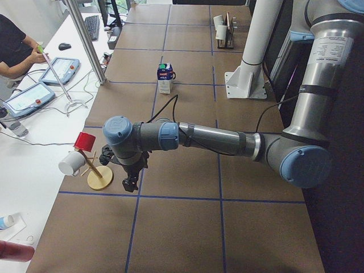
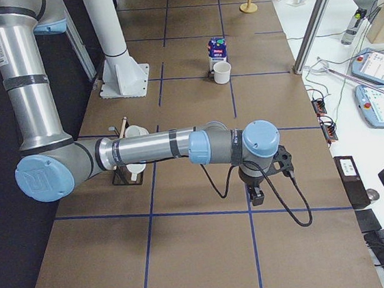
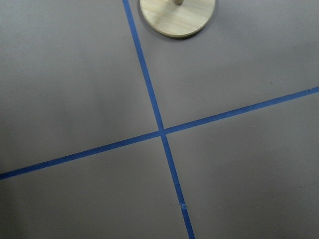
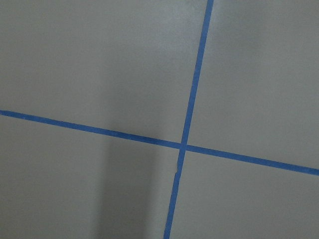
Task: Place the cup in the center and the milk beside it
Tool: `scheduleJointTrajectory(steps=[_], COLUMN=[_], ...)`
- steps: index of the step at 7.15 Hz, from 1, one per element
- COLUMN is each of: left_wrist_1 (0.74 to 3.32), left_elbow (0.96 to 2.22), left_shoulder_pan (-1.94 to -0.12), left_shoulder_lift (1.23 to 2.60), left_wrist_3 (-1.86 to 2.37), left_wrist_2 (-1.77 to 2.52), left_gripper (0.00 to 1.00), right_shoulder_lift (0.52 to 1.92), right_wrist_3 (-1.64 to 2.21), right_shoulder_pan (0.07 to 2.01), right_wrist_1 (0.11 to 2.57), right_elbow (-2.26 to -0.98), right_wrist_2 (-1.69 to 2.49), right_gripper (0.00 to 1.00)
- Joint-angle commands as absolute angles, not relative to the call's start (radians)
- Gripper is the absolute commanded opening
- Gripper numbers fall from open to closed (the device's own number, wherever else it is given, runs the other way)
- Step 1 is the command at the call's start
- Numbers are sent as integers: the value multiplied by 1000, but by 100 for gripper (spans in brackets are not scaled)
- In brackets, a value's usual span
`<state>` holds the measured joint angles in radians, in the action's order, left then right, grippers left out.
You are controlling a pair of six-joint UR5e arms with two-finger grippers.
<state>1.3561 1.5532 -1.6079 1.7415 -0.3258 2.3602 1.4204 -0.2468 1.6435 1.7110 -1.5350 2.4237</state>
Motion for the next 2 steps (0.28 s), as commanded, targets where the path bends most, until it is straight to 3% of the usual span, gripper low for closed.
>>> scheduleJointTrajectory(steps=[1,2], left_wrist_1=[1356,1356], left_elbow=[1563,1572], left_shoulder_pan=[-1611,-1608], left_shoulder_lift=[1736,1738], left_wrist_3=[-328,-328], left_wrist_2=[2359,2356], left_gripper=[100,100], right_shoulder_lift=[1427,1431], right_wrist_3=[-262,-264], right_shoulder_pan=[1629,1621], right_wrist_1=[1729,1729], right_elbow=[-1536,-1537], right_wrist_2=[2421,2407], right_gripper=[100,100])
